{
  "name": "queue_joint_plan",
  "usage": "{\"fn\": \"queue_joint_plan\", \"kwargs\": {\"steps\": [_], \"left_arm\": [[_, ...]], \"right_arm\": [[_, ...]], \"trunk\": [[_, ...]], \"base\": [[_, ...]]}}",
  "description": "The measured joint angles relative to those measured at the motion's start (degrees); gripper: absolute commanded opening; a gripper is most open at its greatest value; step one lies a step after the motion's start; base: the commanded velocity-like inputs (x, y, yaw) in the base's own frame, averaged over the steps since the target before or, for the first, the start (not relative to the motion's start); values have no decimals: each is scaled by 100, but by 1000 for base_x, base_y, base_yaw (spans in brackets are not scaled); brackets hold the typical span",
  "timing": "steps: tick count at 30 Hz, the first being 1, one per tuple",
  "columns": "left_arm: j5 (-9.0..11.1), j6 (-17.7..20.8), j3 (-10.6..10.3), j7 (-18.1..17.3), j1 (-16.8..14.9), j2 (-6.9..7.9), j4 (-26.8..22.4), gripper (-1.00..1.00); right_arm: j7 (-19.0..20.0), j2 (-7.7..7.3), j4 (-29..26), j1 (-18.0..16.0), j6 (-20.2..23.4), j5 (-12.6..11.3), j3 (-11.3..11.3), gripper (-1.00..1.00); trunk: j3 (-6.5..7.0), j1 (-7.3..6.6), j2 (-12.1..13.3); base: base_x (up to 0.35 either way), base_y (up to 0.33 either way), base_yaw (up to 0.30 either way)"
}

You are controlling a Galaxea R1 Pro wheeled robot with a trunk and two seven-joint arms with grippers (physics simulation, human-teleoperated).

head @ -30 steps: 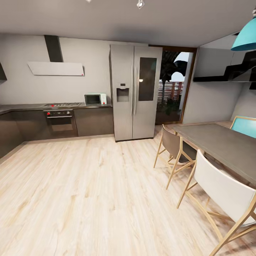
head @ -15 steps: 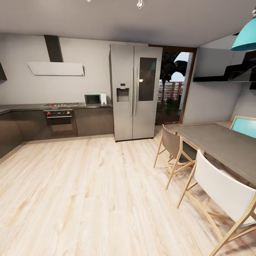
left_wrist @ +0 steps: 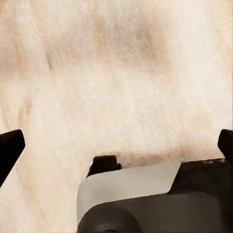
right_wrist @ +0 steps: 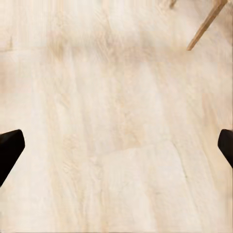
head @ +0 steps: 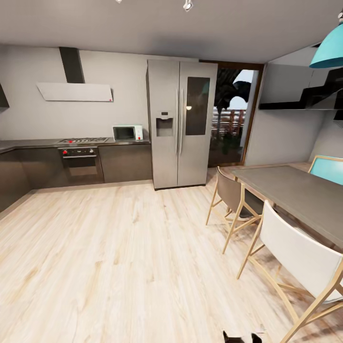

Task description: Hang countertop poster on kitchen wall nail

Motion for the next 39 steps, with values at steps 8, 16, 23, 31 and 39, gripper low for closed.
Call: {"fn": "queue_joint_plan", "kwargs": {"steps": [8, 16, 23, 31, 39], "left_arm": [[-62, -10, 45, -2, 2, 21, -1648, 100], [-52, -9, 62, 11, 2, 97, -1657, 100], [-47, 1, 88, 19, 2, 106, -1646, 100], [-48, -5, 143, 5, 2, 106, -1646, 100], [-44, 1, 154, 6, 2, 106, -1646, 100]], "right_arm": [[-3, -11, -214, 237, -17, 6, -4, 100], [-3, -8, -40, 239, -20, 13, 25, 100], [-3, 47, 81, 239, -18, -45, 9, 100], [-3, 56, 92, 240, -13, -48, 7, 100], [4, 59, 100, 240, -11, -43, 18, 100]], "trunk": [[-1, 0, 0], [-1, 0, 0], [-1, 0, 0], [-1, 0, 0], [-1, 0, 0]], "base": [[0, 0, 0], [0, 0, 0], [0, 0, 208], [0, 0, 291], [0, 0, 295]]}}
